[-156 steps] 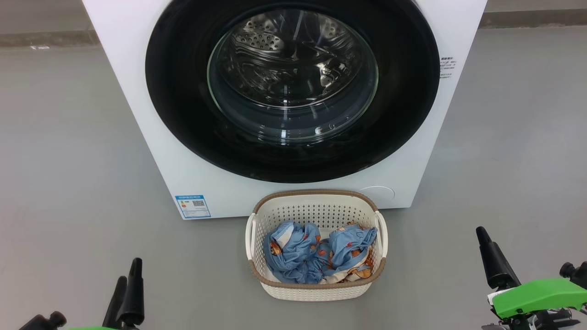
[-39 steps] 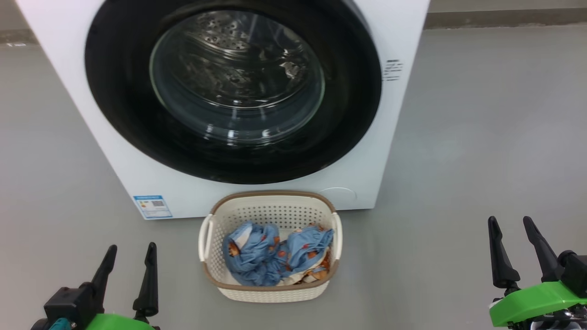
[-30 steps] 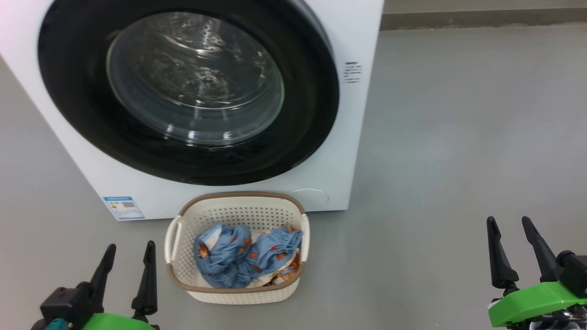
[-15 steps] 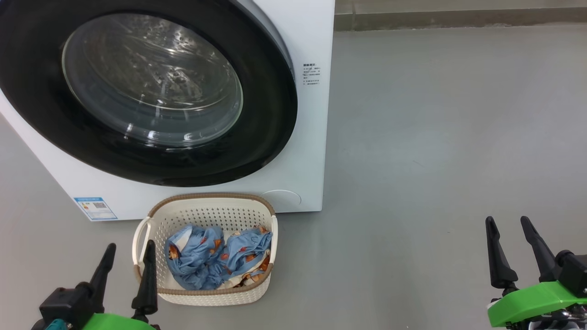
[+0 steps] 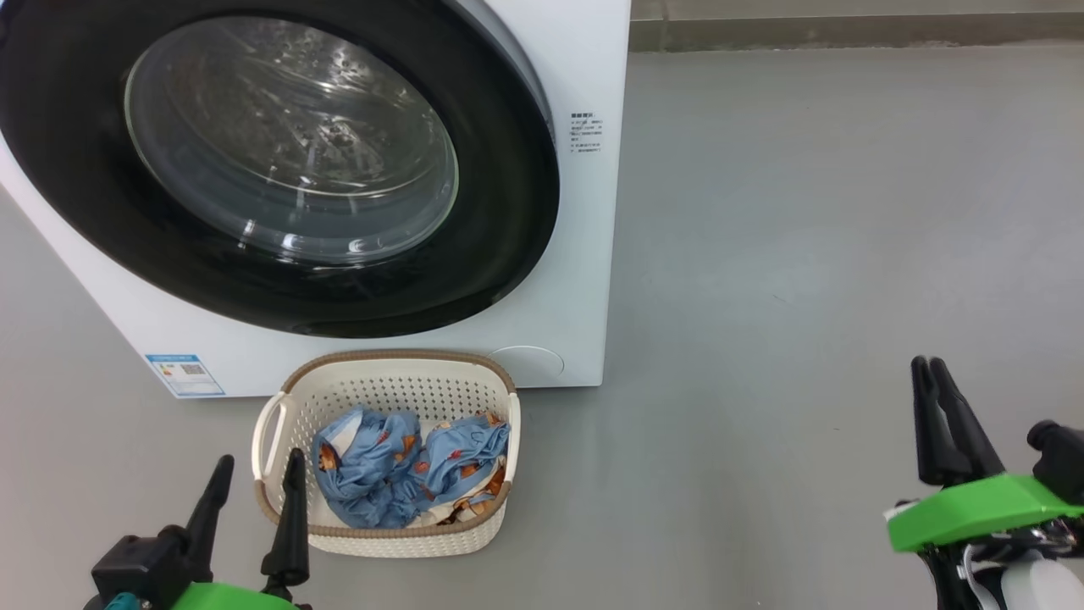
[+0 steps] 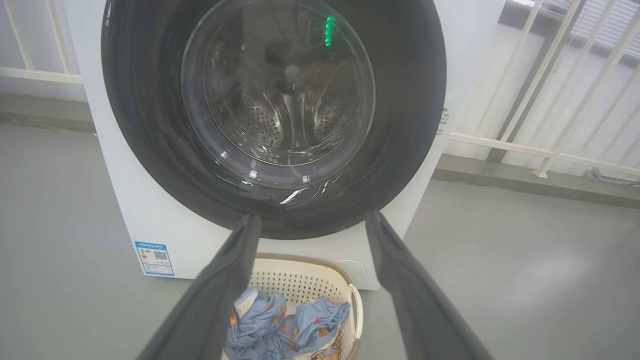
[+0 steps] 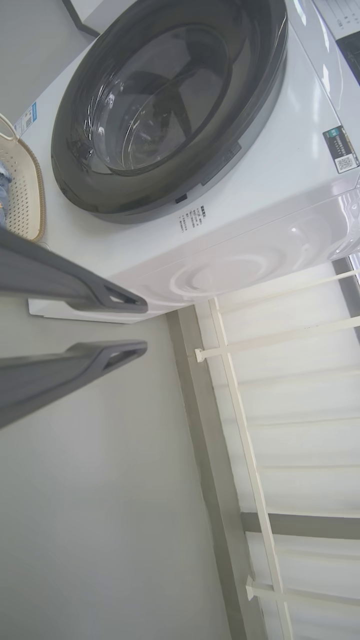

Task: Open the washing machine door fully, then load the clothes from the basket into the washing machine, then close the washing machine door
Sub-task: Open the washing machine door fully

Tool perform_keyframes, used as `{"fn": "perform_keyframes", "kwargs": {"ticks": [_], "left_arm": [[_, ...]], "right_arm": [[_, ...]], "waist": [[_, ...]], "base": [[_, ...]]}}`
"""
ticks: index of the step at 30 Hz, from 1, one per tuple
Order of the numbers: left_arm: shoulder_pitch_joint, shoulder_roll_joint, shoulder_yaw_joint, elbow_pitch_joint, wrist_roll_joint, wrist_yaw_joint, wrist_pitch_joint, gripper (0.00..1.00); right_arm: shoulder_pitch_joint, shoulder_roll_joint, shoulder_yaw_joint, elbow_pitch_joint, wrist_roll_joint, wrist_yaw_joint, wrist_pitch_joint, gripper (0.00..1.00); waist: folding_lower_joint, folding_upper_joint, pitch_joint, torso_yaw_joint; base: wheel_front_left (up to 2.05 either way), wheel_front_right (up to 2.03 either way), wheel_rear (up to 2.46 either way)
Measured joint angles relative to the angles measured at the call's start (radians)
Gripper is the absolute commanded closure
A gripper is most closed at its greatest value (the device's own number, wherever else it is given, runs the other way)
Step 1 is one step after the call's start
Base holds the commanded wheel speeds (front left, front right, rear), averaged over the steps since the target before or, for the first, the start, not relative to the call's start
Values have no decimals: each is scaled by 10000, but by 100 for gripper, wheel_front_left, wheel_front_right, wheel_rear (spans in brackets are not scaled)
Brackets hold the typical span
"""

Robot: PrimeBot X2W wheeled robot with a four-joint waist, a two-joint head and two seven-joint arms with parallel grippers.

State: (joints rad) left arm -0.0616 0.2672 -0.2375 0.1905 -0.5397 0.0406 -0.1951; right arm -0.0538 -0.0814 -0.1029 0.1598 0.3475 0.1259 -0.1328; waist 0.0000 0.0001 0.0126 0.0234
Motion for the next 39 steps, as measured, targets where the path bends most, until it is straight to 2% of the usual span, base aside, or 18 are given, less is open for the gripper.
{"fn": "perform_keyframes", "kwargs": {"ticks": [10, 13, 21, 31, 39], "left_arm": [[10, -115, -211, -4, -125, 0, -90, 0], [-3, -125, -232, -36, -125, 0, -94, 0], [-60, -209, -380, -73, -125, -12, -178, 0], [-639, -445, -596, -81, -125, -151, -267, 0], [-1108, -757, -731, 151, -123, -395, -428, 0]], "right_arm": [[-1984, 194, 278, 1279, 3200, 0, -456, 100], [-2615, 215, 318, 1482, 4815, 0, -543, 100], [-3915, -351, 360, 2165, 7785, 0, -176, 100], [-5764, -1290, 1032, 2568, 9733, 0, 1041, 100], [-6814, -2148, 1718, 2514, 10859, 0, 2669, 100]], "waist": [[0, 0, 167, 385], [1, 0, 255, 529], [1, 0, 517, 973], [1, 0, 1162, 1507], [1, 0, 1791, 2052]], "base": [[0, 0, 0], [0, 0, 0], [0, 0, 0], [0, 0, 0], [0, 0, 0]]}}
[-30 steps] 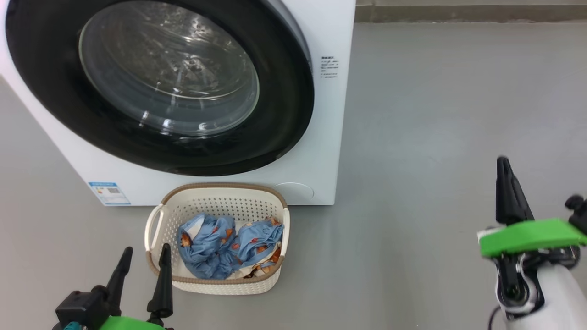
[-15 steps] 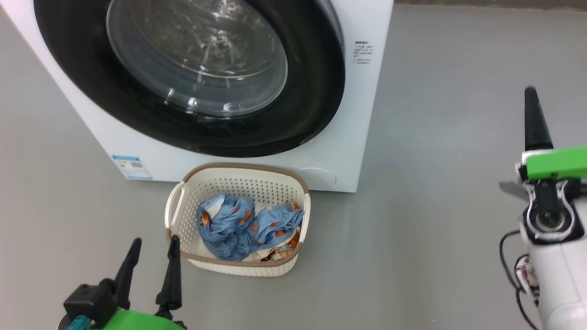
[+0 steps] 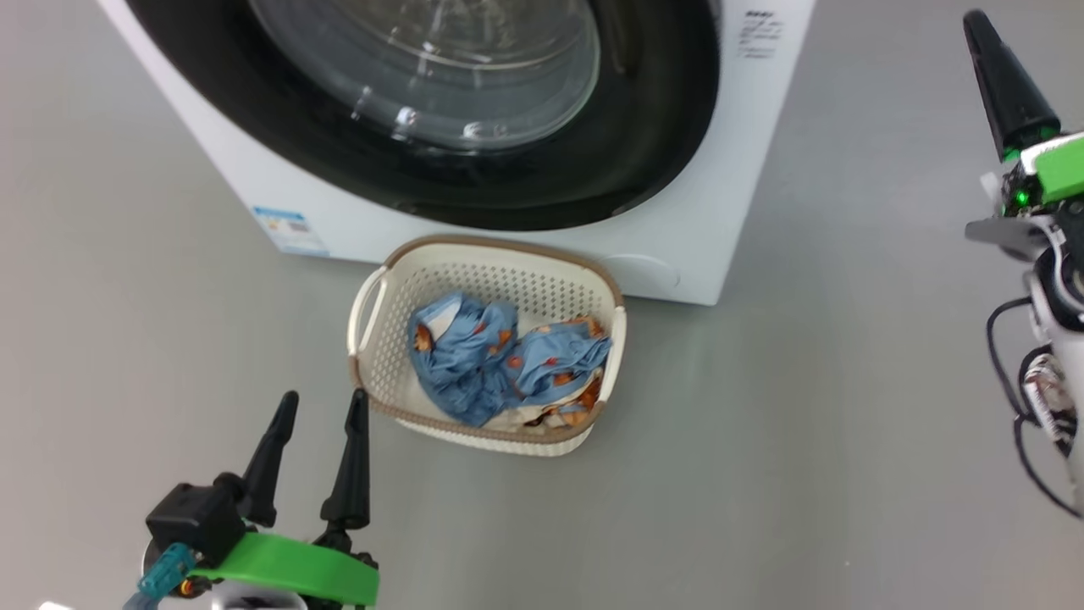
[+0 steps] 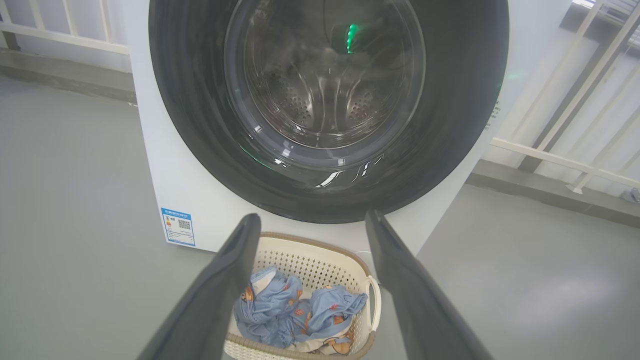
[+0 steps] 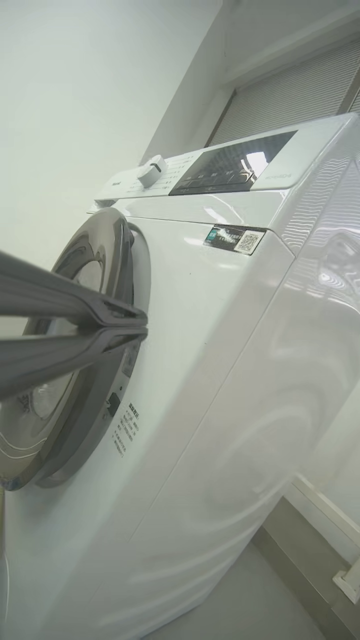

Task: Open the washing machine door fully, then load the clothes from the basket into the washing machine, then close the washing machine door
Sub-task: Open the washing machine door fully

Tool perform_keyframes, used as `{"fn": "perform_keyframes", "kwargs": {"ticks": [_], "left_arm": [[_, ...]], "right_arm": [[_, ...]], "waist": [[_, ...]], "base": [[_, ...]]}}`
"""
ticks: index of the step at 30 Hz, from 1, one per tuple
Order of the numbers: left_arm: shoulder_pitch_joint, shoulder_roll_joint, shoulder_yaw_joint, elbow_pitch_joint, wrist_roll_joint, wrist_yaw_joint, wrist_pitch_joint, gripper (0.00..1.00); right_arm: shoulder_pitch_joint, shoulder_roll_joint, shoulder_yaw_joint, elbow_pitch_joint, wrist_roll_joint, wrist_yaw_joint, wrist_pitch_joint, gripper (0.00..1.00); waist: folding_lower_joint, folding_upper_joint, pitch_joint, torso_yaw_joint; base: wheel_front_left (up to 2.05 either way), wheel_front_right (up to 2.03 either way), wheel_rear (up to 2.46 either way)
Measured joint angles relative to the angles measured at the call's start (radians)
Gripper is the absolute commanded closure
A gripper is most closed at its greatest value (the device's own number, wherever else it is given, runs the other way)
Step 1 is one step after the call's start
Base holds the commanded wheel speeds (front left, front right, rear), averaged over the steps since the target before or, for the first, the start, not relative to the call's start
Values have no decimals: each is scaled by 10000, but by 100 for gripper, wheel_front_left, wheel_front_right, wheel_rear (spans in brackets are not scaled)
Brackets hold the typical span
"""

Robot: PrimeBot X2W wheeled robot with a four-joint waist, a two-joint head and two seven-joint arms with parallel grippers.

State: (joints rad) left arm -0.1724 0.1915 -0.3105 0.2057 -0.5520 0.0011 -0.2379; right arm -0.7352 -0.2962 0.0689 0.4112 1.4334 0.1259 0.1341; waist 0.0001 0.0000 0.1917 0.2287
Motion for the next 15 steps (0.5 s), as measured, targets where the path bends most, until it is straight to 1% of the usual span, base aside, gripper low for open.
{"fn": "perform_keyframes", "kwargs": {"ticks": [3, 8, 15], "left_arm": [[-182, -127, -12, 75, 0, -107, -13, 0], [-568, -362, -79, 215, 25, -313, -100, 0], [-1220, -790, -171, 516, 234, -671, -104, 0]], "right_arm": [[-325, -330, 286, -107, 199, 0, 708, 100], [-1005, -803, 364, -48, 769, 0, 1733, 100], [-1958, -1325, 681, 548, 1290, 0, 3442, 100]], "waist": [[0, 0, 276, 199], [0, 0, 787, 509], [1, 0, 1508, 992]], "base": [[0, 0, 0], [0, 0, 0], [0, 0, 0]]}}
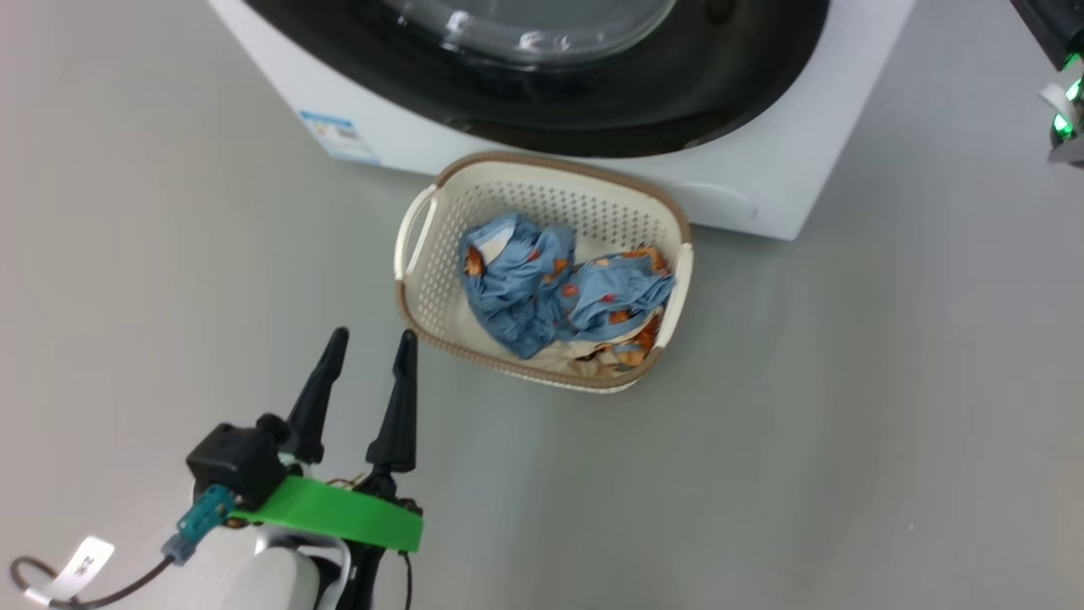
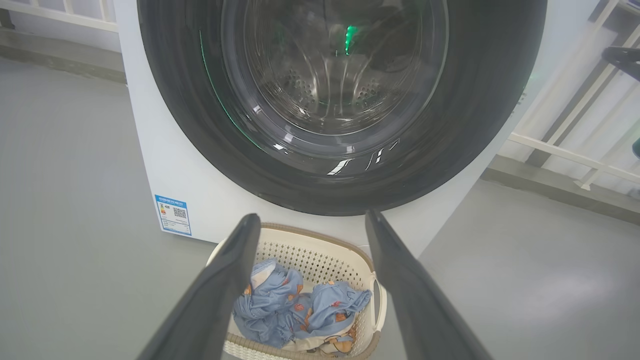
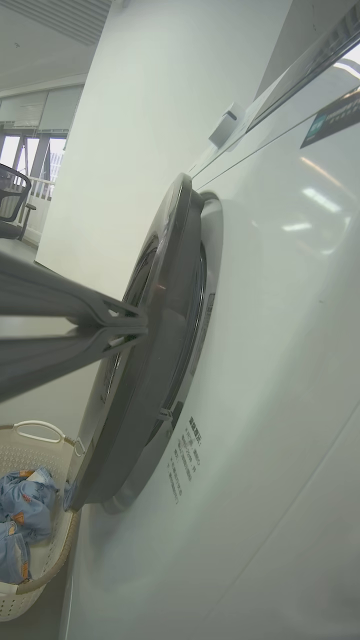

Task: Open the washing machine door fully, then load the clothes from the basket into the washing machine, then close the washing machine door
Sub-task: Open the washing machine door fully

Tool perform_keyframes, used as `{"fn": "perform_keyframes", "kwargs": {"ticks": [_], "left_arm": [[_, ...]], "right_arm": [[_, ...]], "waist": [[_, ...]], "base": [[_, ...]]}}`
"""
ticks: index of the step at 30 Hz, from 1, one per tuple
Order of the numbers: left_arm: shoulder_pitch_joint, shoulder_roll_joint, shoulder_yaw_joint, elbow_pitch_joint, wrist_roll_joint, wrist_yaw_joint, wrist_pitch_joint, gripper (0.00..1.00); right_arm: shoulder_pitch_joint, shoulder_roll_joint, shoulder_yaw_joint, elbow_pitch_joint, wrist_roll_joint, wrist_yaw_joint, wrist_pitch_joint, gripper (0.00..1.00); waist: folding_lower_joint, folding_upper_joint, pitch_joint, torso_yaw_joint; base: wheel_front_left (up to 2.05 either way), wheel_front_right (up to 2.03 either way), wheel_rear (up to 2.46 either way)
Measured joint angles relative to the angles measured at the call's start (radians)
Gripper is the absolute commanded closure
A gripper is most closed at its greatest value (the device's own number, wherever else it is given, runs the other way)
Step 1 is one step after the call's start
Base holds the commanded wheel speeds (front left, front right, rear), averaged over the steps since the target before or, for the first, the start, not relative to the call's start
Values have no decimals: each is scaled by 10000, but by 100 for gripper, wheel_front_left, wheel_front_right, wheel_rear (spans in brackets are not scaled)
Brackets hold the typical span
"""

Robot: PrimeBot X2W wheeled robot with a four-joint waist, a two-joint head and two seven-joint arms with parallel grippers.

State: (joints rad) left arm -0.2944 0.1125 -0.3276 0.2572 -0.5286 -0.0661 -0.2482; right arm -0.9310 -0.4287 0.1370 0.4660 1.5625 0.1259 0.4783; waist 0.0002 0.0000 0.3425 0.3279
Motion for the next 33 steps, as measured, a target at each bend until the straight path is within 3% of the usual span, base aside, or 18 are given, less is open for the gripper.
{"fn": "perform_keyframes", "kwargs": {"ticks": [13, 33], "left_arm": [[-612, -562, 15, 155, 286, -401, -15, 0], [-923, -819, 86, 224, 303, -600, -17, 0]], "right_arm": [[-1746, -209, 497, 1041, 123, 0, 1298, 100], [-3028, -209, 782, 1547, -240, 0, 1275, 100]], "waist": [[-1, 0, 1048, 781], [-1, 0, 1853, 1268]], "base": [[0, 0, 0], [0, 0, 0]]}}
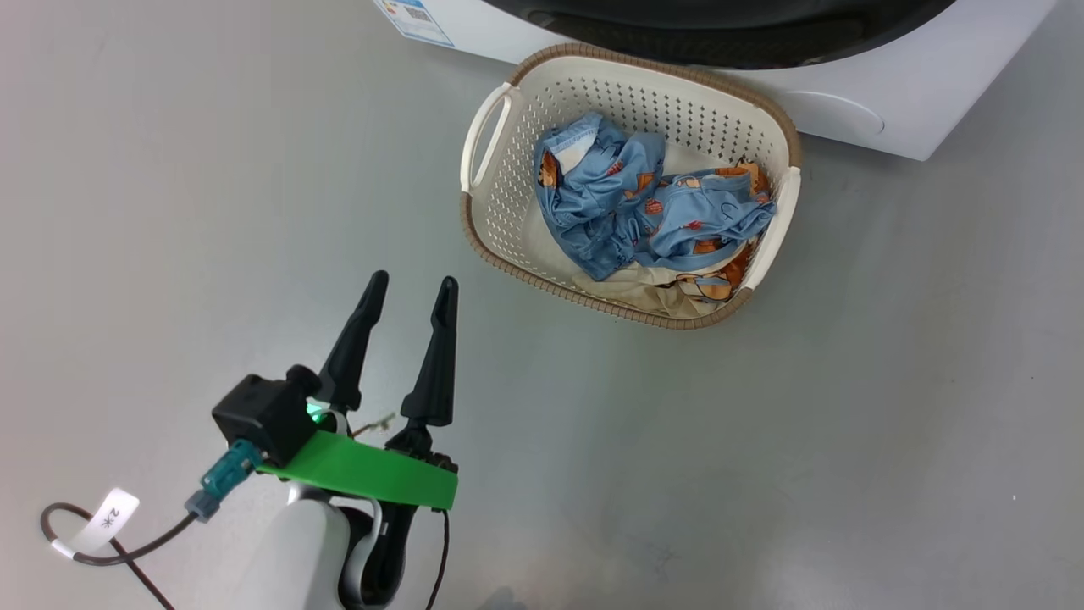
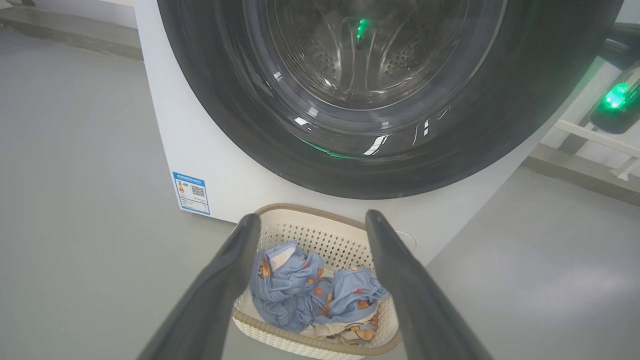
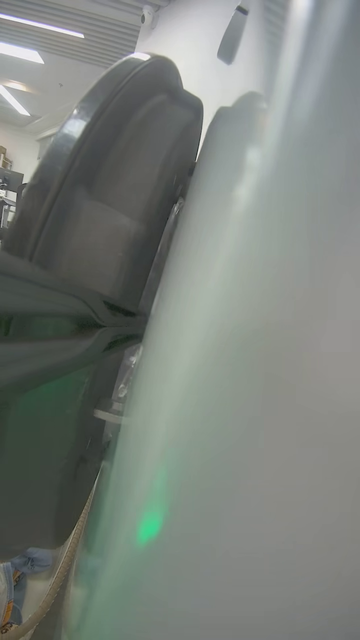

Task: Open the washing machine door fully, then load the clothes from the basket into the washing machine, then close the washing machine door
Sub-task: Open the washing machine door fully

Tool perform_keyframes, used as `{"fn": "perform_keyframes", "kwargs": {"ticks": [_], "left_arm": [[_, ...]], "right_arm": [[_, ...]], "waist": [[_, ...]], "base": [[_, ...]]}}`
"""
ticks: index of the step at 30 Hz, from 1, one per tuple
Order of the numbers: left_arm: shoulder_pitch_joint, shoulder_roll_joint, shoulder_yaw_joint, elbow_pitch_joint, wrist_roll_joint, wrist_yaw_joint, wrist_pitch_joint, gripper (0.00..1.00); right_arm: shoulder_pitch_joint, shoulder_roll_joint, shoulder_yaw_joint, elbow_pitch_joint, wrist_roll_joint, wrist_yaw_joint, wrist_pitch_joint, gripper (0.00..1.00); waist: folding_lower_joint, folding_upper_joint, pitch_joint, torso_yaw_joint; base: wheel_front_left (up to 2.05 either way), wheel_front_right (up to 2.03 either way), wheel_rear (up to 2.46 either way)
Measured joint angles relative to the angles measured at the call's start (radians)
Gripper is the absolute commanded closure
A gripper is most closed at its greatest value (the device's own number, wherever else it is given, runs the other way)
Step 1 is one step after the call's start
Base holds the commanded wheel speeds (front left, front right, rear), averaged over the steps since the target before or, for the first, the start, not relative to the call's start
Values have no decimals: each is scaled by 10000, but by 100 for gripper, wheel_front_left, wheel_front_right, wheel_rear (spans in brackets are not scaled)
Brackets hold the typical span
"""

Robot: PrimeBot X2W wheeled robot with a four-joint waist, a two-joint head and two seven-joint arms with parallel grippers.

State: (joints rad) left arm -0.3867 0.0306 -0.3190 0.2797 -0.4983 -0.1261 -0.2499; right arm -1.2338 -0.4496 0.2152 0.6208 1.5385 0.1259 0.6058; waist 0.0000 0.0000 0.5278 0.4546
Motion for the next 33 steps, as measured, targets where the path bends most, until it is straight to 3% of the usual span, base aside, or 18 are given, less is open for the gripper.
{"fn": "perform_keyframes", "kwargs": {"ticks": [16, 33], "left_arm": [[-35, -19, 88, 12, 0, -12, -10, 0], [10, -17, 299, 10, 424, -25, -12, 0]], "right_arm": [[230, 245, 573, -182, -84, -2, 564, 100], [1751, 1083, 1193, -1129, 0, -4, 1016, 100]], "waist": [[-1, 0, -319, -298], [0, 0, -924, -694]], "base": [[0, 0, 0], [0, 0, 0]]}}
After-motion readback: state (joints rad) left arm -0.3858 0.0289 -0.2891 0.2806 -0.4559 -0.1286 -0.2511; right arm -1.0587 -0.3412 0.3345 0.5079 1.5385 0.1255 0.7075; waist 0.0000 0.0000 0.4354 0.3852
